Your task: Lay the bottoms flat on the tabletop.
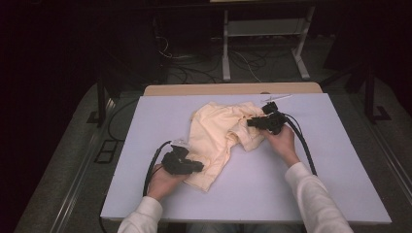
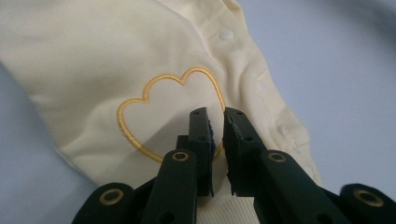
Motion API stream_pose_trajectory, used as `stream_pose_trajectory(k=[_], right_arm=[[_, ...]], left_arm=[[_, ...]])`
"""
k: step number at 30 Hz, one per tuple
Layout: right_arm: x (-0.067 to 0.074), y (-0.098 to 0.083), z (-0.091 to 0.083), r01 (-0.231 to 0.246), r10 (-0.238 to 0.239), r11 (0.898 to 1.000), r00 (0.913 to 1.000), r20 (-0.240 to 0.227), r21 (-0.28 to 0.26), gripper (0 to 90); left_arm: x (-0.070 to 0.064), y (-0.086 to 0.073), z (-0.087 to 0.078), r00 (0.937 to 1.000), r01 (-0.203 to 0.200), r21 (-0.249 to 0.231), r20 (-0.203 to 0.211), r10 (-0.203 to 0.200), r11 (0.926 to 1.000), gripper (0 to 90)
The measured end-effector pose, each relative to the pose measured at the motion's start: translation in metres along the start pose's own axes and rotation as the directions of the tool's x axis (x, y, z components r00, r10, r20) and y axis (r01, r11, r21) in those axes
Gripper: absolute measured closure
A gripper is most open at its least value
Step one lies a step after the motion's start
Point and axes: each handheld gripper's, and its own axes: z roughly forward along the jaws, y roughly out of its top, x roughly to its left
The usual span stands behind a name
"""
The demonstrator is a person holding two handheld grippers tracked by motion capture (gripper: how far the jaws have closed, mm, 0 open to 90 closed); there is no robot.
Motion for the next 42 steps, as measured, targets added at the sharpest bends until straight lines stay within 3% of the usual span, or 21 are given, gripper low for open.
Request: stream_pose_trajectory(k=[7, 14, 22, 26, 27, 29, 32, 33, 38, 42], right_arm=[[0.0, -0.004, -0.02, 0.009, -0.009, 0.999, 0.9999, -0.008, -0.045, 45.5], [0.001, -0.015, -0.048, 0.014, -0.018, 0.996, 0.9988, -0.045, -0.087, 37.2], [-0.008, -0.042, -0.045, 0.003, -0.003, 1.0, 0.9998, -0.019, -0.001, 31.1], [-0.011, -0.046, -0.034, -0.021, 0.023, 0.999, 0.9985, -0.051, 0.026, 30.9], [-0.011, -0.047, -0.029, -0.021, 0.023, 0.999, 0.9982, -0.056, 0.029, 32.6], [-0.012, -0.047, -0.024, -0.022, 0.025, 0.999, 0.9959, -0.087, 0.032, 48.0], [-0.009, -0.046, -0.021, 0.003, 0.0, 1.0, 0.9956, -0.093, 0.03, 70.2], [-0.009, -0.046, -0.022, 0.007, -0.004, 0.999, 0.9955, -0.094, 0.035, 73.5], [-0.006, -0.043, -0.032, 0.021, -0.017, 0.999, 0.9953, -0.095, 0.044, 77.0], [-0.005, -0.043, -0.042, 0.019, -0.016, 0.999, 0.995, -0.099, 0.037, 77.3]], left_arm=[[0.0, 0.0, 0.001, 1.0, 0.003, 0.0, -0.003, -0.003, 1.0, 79.7], [0.0, -0.001, 0.0, 1.0, 0.007, -0.002, 0.001, -0.007, 1.0, 79.7], [0.0, -0.003, -0.002, 0.9999, 0.016, -0.009, 0.006, -0.016, 0.9998, 79.2], [0.0, -0.003, -0.003, 0.9998, 0.019, -0.014, 0.01, -0.019, 0.9997, 79.0], [0.0, -0.004, -0.004, 0.9997, 0.02, -0.016, 0.011, -0.02, 0.9997, 79.0], [0.0, -0.004, -0.004, 0.9997, 0.021, -0.019, 0.014, -0.02, 0.9996, 78.5], [0.0, -0.004, -0.004, 0.9997, 0.022, -0.02, 0.015, -0.022, 0.9996, 78.5], [0.0, -0.004, -0.004, 0.9996, 0.022, -0.021, 0.017, -0.022, 0.9995, 77.9], [0.0, -0.004, -0.009, 0.9997, 0.024, -0.044, 0.009, -0.023, 0.9988, 74.7], [0.001, -0.005, -0.018, 0.9989, 0.045, -0.092, -0.003, -0.046, 0.9947, 71.2]])
